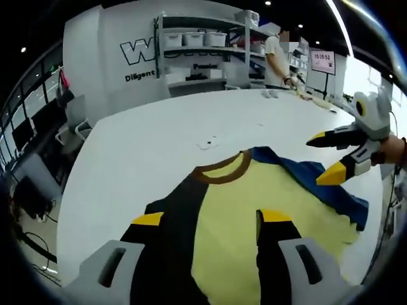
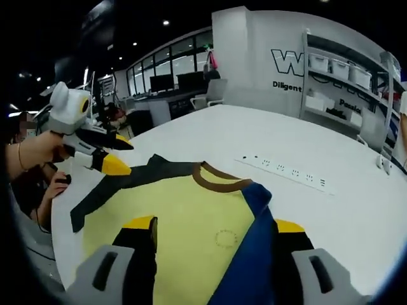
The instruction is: Fold the garment on the visible template until the final outline fits inside the template.
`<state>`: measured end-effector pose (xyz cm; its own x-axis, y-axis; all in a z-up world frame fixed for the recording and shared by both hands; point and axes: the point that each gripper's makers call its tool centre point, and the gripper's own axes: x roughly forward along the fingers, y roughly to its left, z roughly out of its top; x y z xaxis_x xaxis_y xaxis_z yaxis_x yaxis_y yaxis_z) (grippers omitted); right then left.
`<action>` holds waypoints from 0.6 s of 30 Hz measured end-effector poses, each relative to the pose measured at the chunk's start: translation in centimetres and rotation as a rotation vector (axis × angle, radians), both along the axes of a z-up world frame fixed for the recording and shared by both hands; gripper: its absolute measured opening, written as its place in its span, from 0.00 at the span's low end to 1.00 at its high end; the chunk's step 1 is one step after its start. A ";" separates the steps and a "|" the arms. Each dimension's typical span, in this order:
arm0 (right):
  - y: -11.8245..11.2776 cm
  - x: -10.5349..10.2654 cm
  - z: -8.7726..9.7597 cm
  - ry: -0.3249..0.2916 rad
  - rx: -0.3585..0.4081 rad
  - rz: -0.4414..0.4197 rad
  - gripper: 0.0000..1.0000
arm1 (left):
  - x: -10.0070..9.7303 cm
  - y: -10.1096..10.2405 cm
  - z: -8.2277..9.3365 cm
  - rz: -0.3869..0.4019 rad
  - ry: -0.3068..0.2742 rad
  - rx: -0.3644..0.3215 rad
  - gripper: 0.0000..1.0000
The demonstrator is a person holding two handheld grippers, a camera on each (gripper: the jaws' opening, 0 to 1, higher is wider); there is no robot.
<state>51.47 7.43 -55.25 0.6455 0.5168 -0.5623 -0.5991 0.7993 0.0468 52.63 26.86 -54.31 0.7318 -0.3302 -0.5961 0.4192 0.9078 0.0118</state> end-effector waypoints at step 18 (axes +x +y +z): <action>0.1 -9.9 -0.4 0.055 0.008 0.049 0.82 | -8.3 -1.6 1.0 -0.063 0.018 -0.054 0.73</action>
<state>41.58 7.54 -55.67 0.5881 0.5512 -0.5919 -0.6337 0.7688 0.0863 44.30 25.29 -53.28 0.6977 -0.4073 -0.5894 0.4753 0.8787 -0.0446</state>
